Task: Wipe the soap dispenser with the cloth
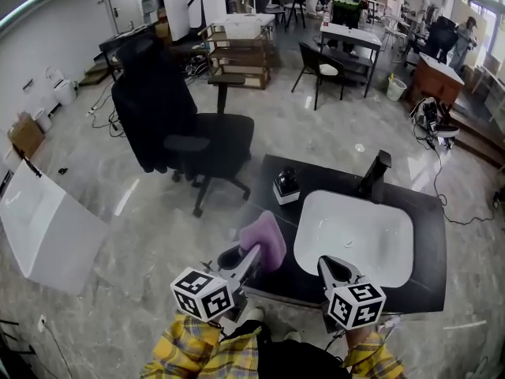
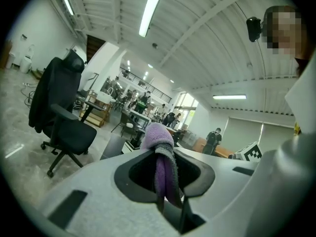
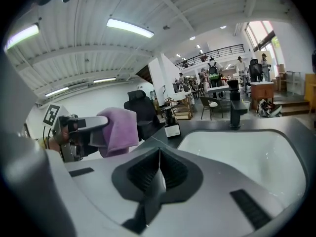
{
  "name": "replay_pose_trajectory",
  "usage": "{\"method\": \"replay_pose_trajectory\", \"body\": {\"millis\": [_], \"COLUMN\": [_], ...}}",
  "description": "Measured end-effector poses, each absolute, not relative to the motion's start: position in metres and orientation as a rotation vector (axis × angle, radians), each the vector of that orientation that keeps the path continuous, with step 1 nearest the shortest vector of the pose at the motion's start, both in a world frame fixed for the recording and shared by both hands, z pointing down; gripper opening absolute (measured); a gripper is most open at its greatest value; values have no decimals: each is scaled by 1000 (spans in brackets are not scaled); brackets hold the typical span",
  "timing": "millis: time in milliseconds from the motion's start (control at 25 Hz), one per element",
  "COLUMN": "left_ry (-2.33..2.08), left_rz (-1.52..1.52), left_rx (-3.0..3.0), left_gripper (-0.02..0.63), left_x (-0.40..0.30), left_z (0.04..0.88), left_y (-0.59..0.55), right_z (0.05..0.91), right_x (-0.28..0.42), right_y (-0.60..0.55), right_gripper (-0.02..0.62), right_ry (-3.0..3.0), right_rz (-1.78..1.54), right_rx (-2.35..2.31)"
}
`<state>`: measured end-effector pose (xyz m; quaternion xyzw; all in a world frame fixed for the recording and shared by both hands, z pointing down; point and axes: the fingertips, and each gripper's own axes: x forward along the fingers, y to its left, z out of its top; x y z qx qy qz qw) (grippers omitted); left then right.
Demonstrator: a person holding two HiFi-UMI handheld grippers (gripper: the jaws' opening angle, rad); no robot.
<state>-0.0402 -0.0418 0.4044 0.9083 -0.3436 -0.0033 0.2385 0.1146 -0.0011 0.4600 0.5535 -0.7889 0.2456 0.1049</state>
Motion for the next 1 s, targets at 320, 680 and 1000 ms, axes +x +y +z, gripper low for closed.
{"method": "replay_pose_trajectory", "body": {"millis": [320,680,1000], "left_ry": [-862,-775,-799], "left_rz": [-18,32,31], "left_rx": [2515,2492,2462], "left_gripper": [64,64,64], "left_x": [-69,-72,-57], "left_z": [400,425,431], "left_y": [-103,-130,-150], "right_z": [457,468,458], "right_x": [83,68,78], "right_y": [-52,-77,-104], "right_gripper": [6,6,6], "right_ry": [-2275,-2228,-2277], "right_rz": [699,713,652], "right_rx": [1702,1753,1716]}}
